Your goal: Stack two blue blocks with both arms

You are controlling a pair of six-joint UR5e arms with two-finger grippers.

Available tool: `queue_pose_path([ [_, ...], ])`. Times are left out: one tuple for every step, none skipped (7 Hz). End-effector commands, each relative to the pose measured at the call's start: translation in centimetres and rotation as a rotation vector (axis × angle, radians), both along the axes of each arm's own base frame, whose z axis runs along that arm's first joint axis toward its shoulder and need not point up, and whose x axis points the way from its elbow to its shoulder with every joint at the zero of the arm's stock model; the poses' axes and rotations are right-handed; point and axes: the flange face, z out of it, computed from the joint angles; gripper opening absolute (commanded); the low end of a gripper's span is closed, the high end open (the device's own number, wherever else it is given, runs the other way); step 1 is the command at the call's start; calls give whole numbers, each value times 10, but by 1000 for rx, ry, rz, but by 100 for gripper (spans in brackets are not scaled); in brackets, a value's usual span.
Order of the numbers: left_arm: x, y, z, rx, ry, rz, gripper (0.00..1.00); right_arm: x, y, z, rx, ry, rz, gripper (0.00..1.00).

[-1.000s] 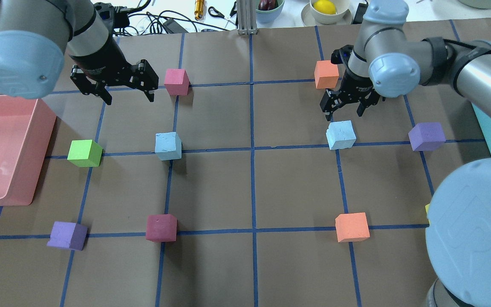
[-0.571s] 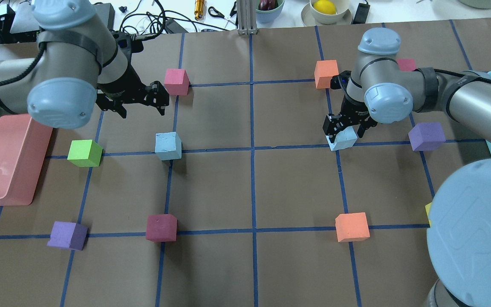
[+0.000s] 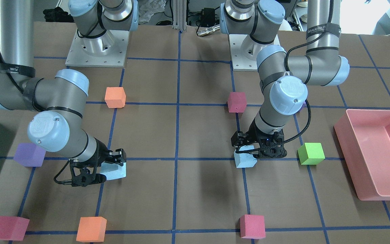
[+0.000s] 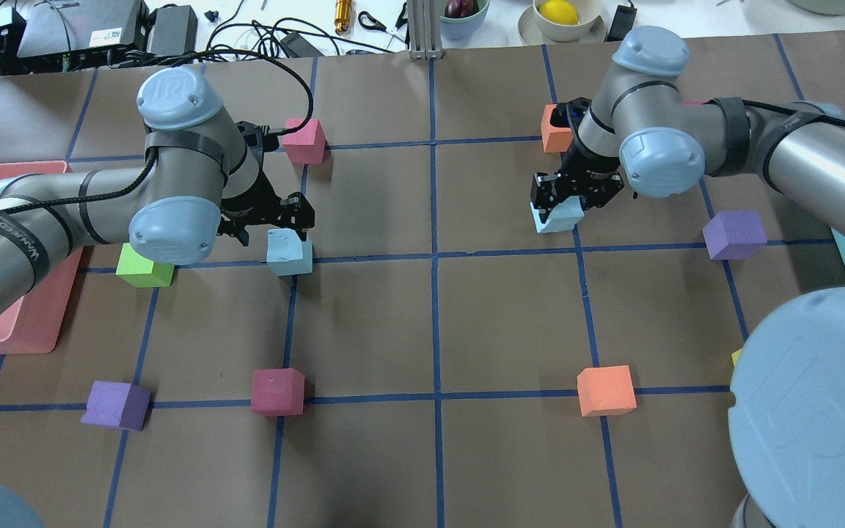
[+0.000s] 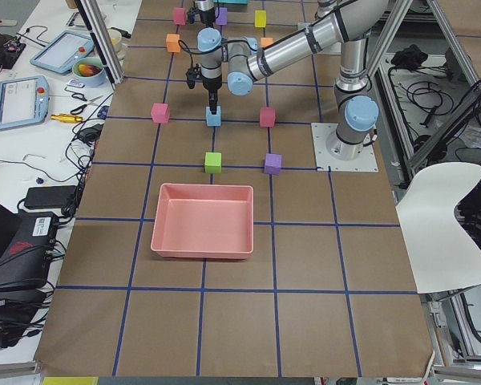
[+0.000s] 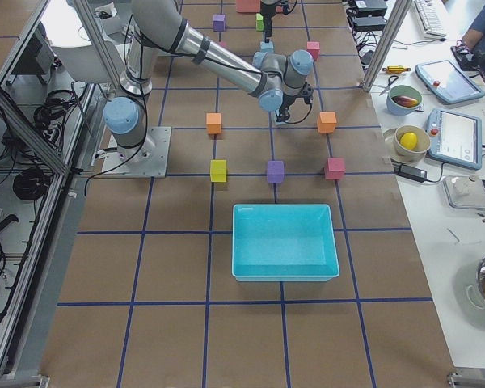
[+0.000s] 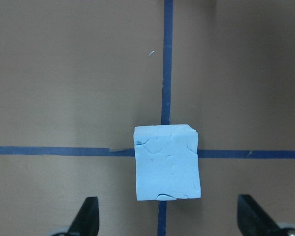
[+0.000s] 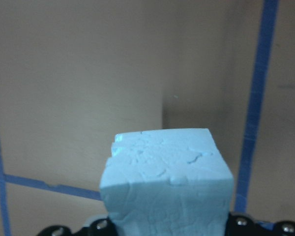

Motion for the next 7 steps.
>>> queue_pose_path([
  [-1, -3, -26, 37, -2, 2, 100, 99, -30, 17, -22, -56, -128, 24],
  [-1, -6, -31, 16, -1, 10, 100, 145, -53, 21, -47, -46, -168, 27],
  [-1, -8, -39, 1, 1, 54, 100, 180, -70, 8, -60, -24, -189, 28],
  [-2, -7, -50, 10, 1, 48, 80, 195, -71, -10, -76, 64, -165, 28],
  [-2, -7, -52, 13, 1, 30, 48, 200, -68, -19, -84, 115, -148, 28],
  [-1, -8, -52, 11, -8, -11, 21, 202, -68, -29, -73, 118, -144, 32],
  [-3, -11, -45, -8, -9, -22, 14, 203, -67, -39, -60, 120, -140, 77],
])
